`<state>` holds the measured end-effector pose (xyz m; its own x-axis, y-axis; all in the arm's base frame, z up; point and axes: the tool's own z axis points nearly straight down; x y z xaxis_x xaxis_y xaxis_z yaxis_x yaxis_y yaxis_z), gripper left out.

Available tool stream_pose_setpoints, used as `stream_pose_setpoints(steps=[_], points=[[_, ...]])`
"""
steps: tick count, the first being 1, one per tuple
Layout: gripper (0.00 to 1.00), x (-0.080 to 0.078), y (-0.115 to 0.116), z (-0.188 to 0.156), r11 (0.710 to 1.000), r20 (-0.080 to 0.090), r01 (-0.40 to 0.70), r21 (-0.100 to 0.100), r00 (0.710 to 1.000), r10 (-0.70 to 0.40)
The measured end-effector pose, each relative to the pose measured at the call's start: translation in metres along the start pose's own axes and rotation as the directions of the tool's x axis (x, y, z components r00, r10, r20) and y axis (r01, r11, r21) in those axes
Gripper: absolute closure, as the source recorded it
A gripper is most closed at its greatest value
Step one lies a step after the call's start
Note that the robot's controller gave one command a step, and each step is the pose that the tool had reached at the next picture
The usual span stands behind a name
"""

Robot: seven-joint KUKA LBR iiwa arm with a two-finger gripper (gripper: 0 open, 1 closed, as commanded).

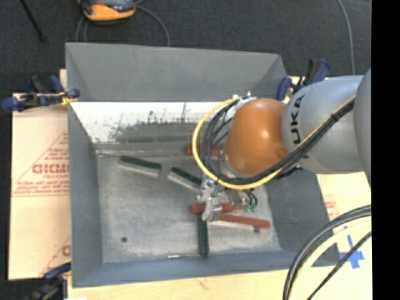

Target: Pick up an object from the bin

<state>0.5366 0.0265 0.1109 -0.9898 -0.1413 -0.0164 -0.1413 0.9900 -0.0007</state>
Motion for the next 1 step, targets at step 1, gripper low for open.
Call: stream_pose_setpoints(steps=[1], points=[[1.00, -0.0414, 0.0153, -0.0925, 0.999, -0.012, 0.033, -0.002, 0.999, -0.033]])
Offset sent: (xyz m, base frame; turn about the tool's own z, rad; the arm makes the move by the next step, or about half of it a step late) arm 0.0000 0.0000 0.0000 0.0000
